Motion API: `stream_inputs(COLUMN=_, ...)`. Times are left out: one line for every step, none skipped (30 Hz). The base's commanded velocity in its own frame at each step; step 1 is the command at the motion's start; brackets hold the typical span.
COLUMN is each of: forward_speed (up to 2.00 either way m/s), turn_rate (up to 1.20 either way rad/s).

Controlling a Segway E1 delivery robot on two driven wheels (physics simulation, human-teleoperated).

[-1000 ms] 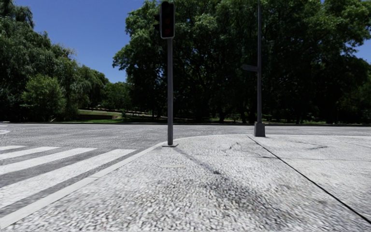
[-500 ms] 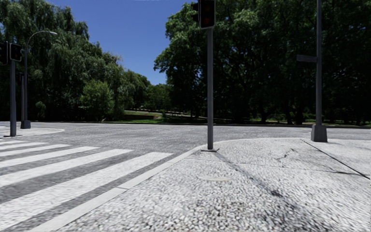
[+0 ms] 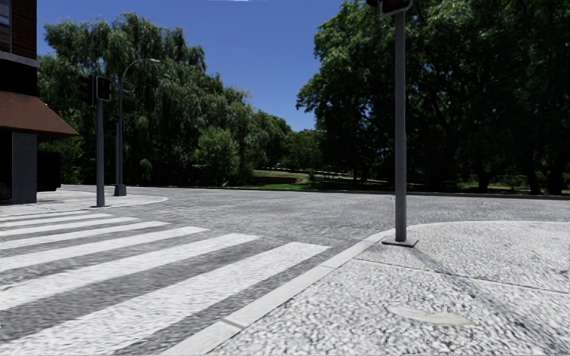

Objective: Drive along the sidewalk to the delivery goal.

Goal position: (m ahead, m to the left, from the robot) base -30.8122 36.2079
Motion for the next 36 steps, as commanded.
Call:
stream_inputs(forward_speed=1.35, turn_rate=0.53)
stream_inputs(forward_speed=1.37, turn_rate=0.53)
stream_inputs(forward_speed=1.39, turn_rate=0.53)
stream_inputs(forward_speed=1.39, turn_rate=0.53)
stream_inputs(forward_speed=1.39, turn_rate=0.53)
stream_inputs(forward_speed=1.4, turn_rate=0.53)
stream_inputs(forward_speed=1.4, turn_rate=0.53)
stream_inputs(forward_speed=1.4, turn_rate=0.53)
stream_inputs(forward_speed=1.4, turn_rate=0.53)
stream_inputs(forward_speed=1.4, turn_rate=0.53)
stream_inputs(forward_speed=1.4, turn_rate=0.53)
stream_inputs(forward_speed=1.4, turn_rate=0.53)
stream_inputs(forward_speed=1.4, turn_rate=0.53)
stream_inputs(forward_speed=1.4, turn_rate=0.53)
stream_inputs(forward_speed=1.4, turn_rate=0.53)
stream_inputs(forward_speed=1.4, turn_rate=0.53)
stream_inputs(forward_speed=1.4, turn_rate=0.53)
stream_inputs(forward_speed=1.4, turn_rate=0.53)
stream_inputs(forward_speed=1.4, turn_rate=0.53)
stream_inputs(forward_speed=1.4, turn_rate=0.53)
stream_inputs(forward_speed=1.41, turn_rate=0.54)
stream_inputs(forward_speed=1.41, turn_rate=0.54)
stream_inputs(forward_speed=1.41, turn_rate=0.54)
stream_inputs(forward_speed=1.41, turn_rate=0.55)
stream_inputs(forward_speed=1.41, turn_rate=0.55)
stream_inputs(forward_speed=1.41, turn_rate=0.55)
stream_inputs(forward_speed=1.41, turn_rate=0.56)
stream_inputs(forward_speed=1.41, turn_rate=0.56)
stream_inputs(forward_speed=1.41, turn_rate=0.57)
stream_inputs(forward_speed=1.41, turn_rate=0.57)
stream_inputs(forward_speed=1.41, turn_rate=0.57)
stream_inputs(forward_speed=1.41, turn_rate=0.57)
stream_inputs(forward_speed=1.41, turn_rate=0.57)
stream_inputs(forward_speed=1.41, turn_rate=0.57)
stream_inputs(forward_speed=1.41, turn_rate=0.58)
stream_inputs(forward_speed=1.41, turn_rate=0.59)
